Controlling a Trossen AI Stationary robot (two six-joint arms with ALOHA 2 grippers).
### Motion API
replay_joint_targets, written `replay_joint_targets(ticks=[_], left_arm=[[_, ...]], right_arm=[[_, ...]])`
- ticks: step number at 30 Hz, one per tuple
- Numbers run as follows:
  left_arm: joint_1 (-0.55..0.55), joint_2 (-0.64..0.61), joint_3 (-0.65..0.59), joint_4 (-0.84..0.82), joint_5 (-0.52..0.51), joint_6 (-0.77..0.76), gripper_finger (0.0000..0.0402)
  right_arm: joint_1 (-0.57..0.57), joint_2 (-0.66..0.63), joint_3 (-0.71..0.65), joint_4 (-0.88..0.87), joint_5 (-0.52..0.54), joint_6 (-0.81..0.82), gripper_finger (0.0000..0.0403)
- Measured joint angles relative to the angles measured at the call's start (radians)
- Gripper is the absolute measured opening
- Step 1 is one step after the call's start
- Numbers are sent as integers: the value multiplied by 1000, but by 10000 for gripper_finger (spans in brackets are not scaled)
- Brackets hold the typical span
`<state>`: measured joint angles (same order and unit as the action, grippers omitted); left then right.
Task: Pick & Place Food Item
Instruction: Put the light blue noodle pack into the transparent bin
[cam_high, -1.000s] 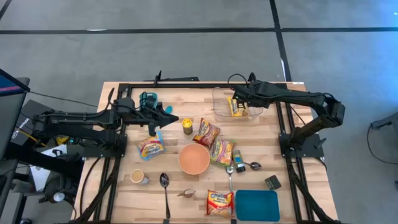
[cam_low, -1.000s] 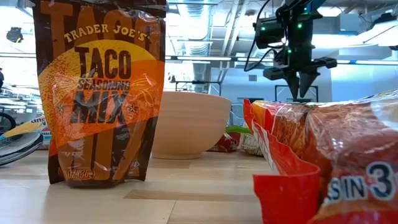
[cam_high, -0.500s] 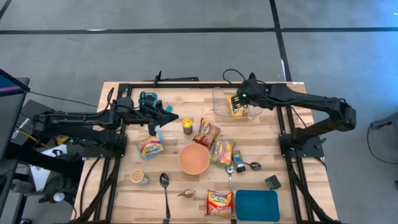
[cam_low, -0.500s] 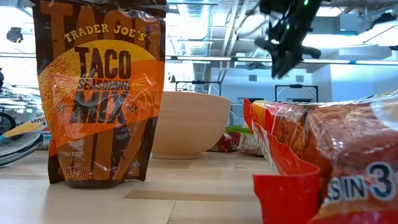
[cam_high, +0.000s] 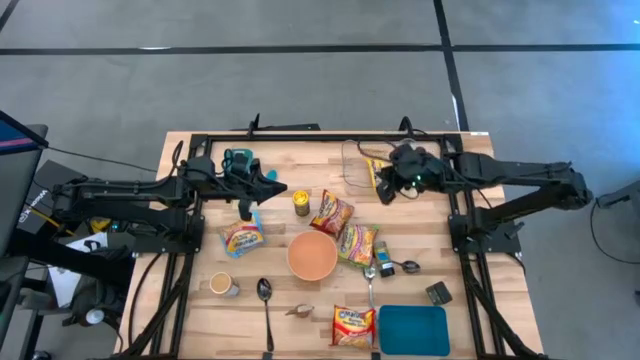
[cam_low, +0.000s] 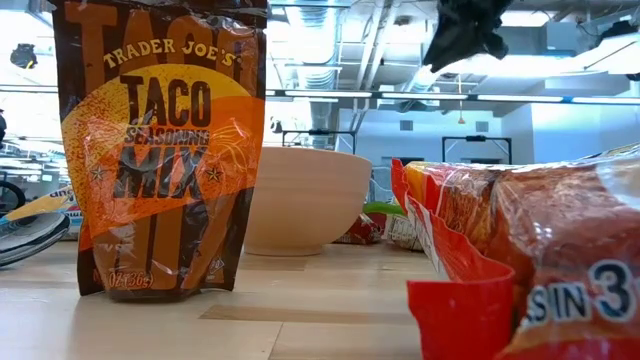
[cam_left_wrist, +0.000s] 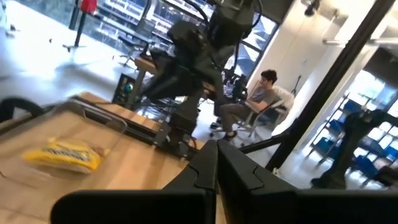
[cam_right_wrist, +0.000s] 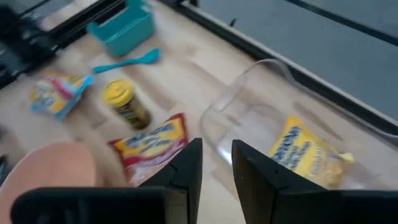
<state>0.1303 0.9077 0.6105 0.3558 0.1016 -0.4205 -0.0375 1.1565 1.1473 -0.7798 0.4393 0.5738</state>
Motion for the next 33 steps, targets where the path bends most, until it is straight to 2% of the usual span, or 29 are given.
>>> replay_joint_targets(ticks=[5, 11, 19, 24, 33], left_arm=[[0, 0, 0, -26, -23, 82, 1], [0, 0, 0, -150, -116, 69, 1], [0, 0, 0, -364, -124, -113, 1], [-4, 0, 0, -479, -69, -213, 0], [-106, 0, 0, -647, -62, -303, 0]], right_arm=[[92, 12, 0, 0, 6, 44, 82], [167, 11, 0, 2, 54, 120, 82], [216, 10, 0, 3, 115, 134, 82], [221, 10, 0, 3, 120, 134, 82], [221, 10, 0, 3, 138, 134, 82]])
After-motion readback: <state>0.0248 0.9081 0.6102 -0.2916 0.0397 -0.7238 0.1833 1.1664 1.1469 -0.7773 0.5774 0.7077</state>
